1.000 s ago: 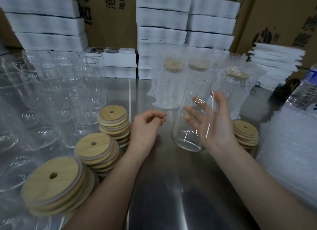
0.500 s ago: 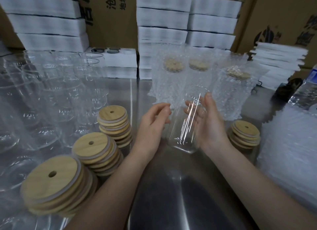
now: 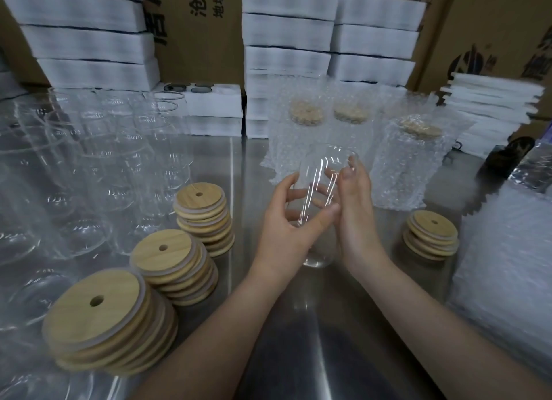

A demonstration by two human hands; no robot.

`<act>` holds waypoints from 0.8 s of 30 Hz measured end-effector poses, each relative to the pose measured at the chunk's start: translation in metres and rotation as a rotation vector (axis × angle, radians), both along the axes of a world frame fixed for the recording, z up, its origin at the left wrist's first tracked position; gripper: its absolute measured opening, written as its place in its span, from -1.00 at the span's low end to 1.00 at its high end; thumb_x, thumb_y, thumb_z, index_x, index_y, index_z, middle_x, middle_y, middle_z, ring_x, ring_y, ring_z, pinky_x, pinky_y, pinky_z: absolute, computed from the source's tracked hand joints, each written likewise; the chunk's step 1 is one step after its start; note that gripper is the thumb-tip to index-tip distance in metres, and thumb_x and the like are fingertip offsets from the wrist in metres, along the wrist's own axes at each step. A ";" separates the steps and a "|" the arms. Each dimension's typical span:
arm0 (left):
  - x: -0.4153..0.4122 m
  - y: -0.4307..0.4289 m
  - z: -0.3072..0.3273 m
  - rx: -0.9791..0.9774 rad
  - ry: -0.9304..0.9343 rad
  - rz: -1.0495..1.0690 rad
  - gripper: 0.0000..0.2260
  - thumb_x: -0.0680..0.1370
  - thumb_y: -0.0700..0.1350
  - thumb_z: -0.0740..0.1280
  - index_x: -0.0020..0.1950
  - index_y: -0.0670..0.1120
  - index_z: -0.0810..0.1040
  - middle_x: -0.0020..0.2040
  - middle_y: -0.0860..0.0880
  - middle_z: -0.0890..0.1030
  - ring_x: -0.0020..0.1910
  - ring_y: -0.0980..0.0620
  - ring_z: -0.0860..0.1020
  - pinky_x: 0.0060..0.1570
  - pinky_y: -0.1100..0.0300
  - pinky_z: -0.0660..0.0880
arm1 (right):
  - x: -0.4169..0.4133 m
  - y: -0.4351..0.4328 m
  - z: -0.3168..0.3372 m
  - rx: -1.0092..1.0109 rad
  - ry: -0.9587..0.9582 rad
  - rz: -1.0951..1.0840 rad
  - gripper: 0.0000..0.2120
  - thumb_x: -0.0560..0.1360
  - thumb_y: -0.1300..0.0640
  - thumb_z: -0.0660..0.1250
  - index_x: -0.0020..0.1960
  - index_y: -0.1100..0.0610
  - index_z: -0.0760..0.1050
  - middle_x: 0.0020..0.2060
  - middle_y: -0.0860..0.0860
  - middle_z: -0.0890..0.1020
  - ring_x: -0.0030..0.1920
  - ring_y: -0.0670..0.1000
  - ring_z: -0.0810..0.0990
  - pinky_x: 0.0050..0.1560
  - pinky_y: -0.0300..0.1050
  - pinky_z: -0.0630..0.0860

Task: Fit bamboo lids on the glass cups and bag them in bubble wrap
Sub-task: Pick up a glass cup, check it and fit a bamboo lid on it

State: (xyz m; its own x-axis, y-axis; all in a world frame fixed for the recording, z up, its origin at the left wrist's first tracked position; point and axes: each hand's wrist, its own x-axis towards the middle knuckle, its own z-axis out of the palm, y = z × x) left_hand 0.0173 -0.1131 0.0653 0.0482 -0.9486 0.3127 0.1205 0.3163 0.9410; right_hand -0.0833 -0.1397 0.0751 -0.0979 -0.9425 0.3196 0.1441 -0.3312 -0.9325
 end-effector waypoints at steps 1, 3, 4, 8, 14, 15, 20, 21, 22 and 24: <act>0.000 -0.001 0.000 0.009 0.049 -0.007 -0.35 0.34 -0.01 0.46 0.40 -0.02 0.38 0.17 0.06 0.56 0.04 0.25 0.60 -0.04 0.33 0.54 | 0.001 0.000 0.000 0.002 0.015 0.004 -0.54 0.43 -0.32 0.19 0.32 -0.32 0.26 0.17 -0.20 0.61 0.20 -0.08 0.61 0.24 0.00 0.55; 0.001 -0.004 -0.001 0.050 0.113 -0.028 -0.35 0.35 -0.04 0.49 0.41 -0.08 0.39 0.18 -0.07 0.60 0.06 0.10 0.63 0.02 0.20 0.57 | 0.003 0.000 0.000 0.007 0.012 0.017 -0.52 0.46 -0.27 0.17 0.37 -0.29 0.24 0.41 -0.07 0.44 0.30 -0.07 0.54 0.36 0.04 0.47; 0.002 -0.004 0.000 0.077 0.154 -0.047 -0.34 0.35 -0.04 0.53 0.41 -0.10 0.40 0.18 -0.14 0.61 0.03 0.02 0.64 0.00 0.15 0.59 | 0.004 0.001 0.001 0.011 0.003 0.029 -0.46 0.47 -0.28 0.17 0.43 -0.24 0.22 0.47 -0.02 0.38 0.37 -0.03 0.48 0.41 0.09 0.40; 0.008 -0.006 0.003 0.181 0.354 -0.151 -0.44 0.42 -0.02 0.46 0.36 -0.20 0.45 0.12 -0.25 0.63 -0.07 -0.10 0.66 -0.21 0.13 0.61 | 0.009 0.002 0.004 0.086 -0.087 0.102 -0.31 0.45 -0.31 0.17 0.53 -0.12 0.19 0.44 0.06 0.43 0.37 0.06 0.49 0.40 0.20 0.39; 0.010 -0.010 0.001 0.237 0.464 -0.233 -0.59 0.45 0.05 0.34 0.24 -0.10 0.48 0.19 -0.31 0.59 0.12 -0.30 0.59 0.22 -0.26 0.45 | 0.003 0.001 0.003 0.196 -0.099 0.233 -0.60 0.36 -0.34 0.11 0.07 -0.21 0.50 0.00 -0.03 0.72 0.00 -0.07 0.70 -0.08 -0.11 0.65; 0.010 -0.011 0.001 0.248 0.466 -0.263 -0.60 0.45 0.07 0.33 0.23 -0.05 0.48 0.18 -0.29 0.60 0.16 -0.32 0.57 0.24 -0.27 0.43 | 0.001 0.002 0.002 0.206 -0.098 0.232 -0.57 0.34 -0.36 0.11 0.09 -0.20 0.48 0.05 -0.02 0.69 0.01 -0.09 0.69 -0.10 -0.13 0.65; 0.010 -0.016 -0.003 0.155 0.324 -0.327 -0.53 0.55 0.12 0.21 0.47 0.12 0.34 0.20 0.09 0.64 0.21 0.08 0.59 0.14 0.12 0.57 | 0.003 0.006 0.004 0.184 -0.204 0.191 -0.34 0.35 -0.33 0.20 0.40 -0.11 0.37 0.34 0.01 0.55 0.34 0.06 0.52 0.40 0.22 0.39; 0.010 -0.016 -0.003 0.133 0.297 -0.302 -0.54 0.57 0.10 0.20 0.48 0.13 0.33 0.28 0.08 0.59 0.28 0.09 0.54 0.25 0.09 0.50 | 0.004 0.006 0.004 0.176 -0.220 0.193 -0.44 0.37 -0.30 0.21 0.32 -0.13 0.42 0.28 0.03 0.60 0.29 0.07 0.57 0.38 0.25 0.41; 0.010 -0.015 -0.004 0.107 0.286 -0.265 -0.55 0.57 0.08 0.21 0.47 0.14 0.34 0.34 0.04 0.54 0.31 0.09 0.51 0.28 0.10 0.47 | 0.004 0.006 0.005 0.174 -0.230 0.186 -0.52 0.40 -0.27 0.23 0.27 -0.13 0.44 0.24 0.06 0.62 0.24 0.09 0.61 0.34 0.28 0.44; 0.009 -0.013 -0.003 0.063 0.308 -0.201 -0.55 0.53 0.06 0.25 0.43 0.13 0.40 0.38 -0.03 0.49 0.30 0.08 0.53 0.20 0.14 0.50 | 0.005 0.007 0.006 0.181 -0.207 0.130 -0.49 0.45 -0.24 0.25 0.35 -0.09 0.38 0.22 0.10 0.62 0.14 0.14 0.66 0.20 0.33 0.53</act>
